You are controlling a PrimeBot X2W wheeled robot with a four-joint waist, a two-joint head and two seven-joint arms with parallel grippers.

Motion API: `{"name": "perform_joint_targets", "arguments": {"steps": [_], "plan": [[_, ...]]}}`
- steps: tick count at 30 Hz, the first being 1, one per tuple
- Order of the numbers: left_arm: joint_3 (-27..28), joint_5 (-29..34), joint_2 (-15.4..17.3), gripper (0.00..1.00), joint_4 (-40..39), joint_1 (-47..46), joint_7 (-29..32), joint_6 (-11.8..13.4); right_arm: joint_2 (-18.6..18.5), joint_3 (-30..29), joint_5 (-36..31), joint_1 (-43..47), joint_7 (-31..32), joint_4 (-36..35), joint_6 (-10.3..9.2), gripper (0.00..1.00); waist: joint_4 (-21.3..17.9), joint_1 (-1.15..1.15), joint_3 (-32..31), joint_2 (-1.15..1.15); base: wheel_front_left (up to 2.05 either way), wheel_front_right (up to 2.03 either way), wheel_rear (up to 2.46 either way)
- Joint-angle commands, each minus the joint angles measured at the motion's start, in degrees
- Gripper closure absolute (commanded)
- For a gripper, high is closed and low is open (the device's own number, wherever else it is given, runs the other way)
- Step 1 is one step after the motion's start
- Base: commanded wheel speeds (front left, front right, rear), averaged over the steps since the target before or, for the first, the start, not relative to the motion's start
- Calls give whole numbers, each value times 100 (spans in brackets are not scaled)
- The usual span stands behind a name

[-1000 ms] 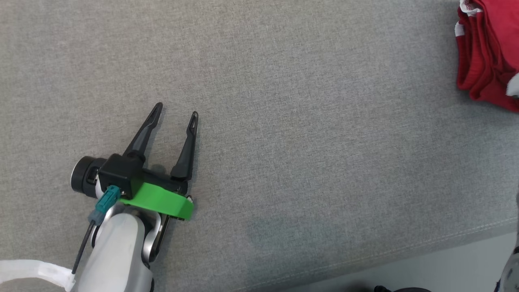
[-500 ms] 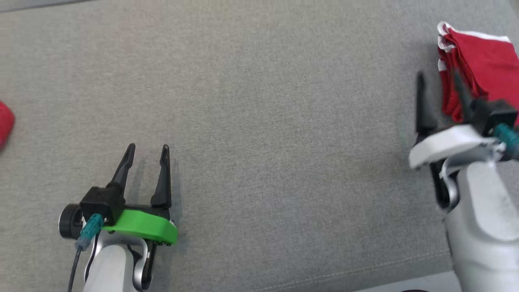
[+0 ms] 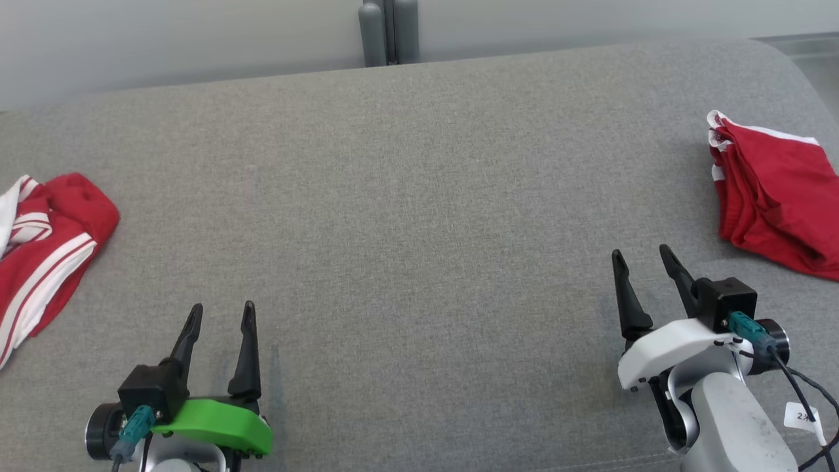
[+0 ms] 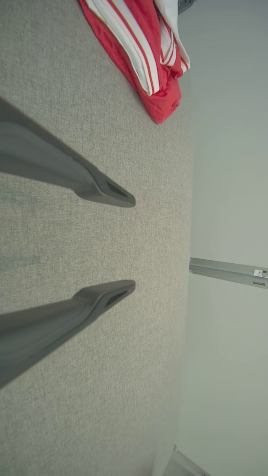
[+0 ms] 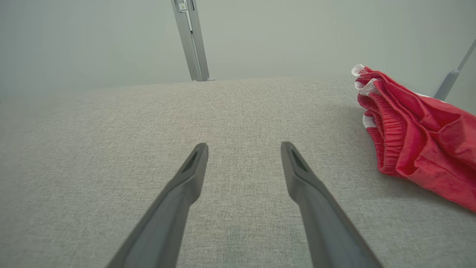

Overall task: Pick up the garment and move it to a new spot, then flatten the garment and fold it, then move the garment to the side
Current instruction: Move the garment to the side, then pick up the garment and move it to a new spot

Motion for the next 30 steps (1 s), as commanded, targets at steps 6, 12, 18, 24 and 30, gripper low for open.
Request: {"name": "perform_joint_targets", "arguments": {"steps": [6, 12, 18, 24, 30], "plan": [[93, -143, 0, 0, -2, 375, 0, 17, 41, 80, 70, 369, -3, 31, -11, 0, 164, 0, -597, 0, 0, 0, 0], [151, -156, 1, 0, 20, 539, 0, 17, 48, 152, 203, 585, -3, -14, -10, 0, 247, 0, -707, 0, 0, 0, 0], [159, -175, 1, 0, 29, 506, 0, 54, 48, 193, 173, 668, -3, -122, -10, 0, 382, 0, -674, 0, 0, 0, 0], [138, -216, 5, 0, 72, 403, 0, 265, 49, 280, 90, 602, -3, -219, -10, 0, 919, 0, -537, 0, 0, 0, 0], [193, -245, 5, 0, 178, 487, 0, 391, 48, 486, 135, 522, -3, -265, -10, 0, 1800, 0, -468, 0, 0, 0, 0]]}}
